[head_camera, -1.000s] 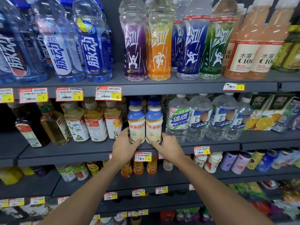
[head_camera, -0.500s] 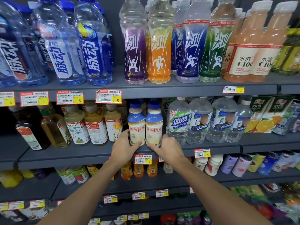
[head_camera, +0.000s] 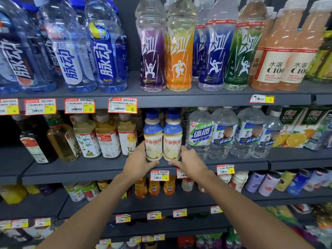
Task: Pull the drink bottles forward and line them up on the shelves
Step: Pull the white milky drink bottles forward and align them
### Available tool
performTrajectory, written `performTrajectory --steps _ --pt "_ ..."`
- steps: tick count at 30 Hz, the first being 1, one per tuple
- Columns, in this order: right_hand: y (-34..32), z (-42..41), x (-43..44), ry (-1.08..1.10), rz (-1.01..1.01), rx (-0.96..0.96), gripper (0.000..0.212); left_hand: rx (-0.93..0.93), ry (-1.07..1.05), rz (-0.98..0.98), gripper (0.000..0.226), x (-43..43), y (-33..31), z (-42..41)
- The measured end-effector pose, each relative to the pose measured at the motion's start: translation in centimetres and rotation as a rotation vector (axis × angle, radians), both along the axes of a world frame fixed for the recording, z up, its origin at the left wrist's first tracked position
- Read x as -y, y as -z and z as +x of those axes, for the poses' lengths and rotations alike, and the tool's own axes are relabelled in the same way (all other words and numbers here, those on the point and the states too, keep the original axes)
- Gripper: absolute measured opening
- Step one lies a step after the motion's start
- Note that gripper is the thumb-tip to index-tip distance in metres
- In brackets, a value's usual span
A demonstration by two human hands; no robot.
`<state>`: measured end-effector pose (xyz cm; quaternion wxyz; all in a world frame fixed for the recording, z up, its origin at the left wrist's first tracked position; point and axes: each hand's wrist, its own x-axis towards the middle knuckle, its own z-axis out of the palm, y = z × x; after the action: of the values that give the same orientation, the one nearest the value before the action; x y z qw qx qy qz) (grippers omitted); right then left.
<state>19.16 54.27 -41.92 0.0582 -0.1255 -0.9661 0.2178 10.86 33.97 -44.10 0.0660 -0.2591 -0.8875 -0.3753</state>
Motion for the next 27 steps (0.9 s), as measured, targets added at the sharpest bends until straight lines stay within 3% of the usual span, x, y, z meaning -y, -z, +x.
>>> performTrajectory --steps 27 --pt "1.3 -0.2 -1.9 -0.129 0.516 -0.07 0.072 -0.035 -0.006 -0.169 0.102 1.0 0.2 -0.2"
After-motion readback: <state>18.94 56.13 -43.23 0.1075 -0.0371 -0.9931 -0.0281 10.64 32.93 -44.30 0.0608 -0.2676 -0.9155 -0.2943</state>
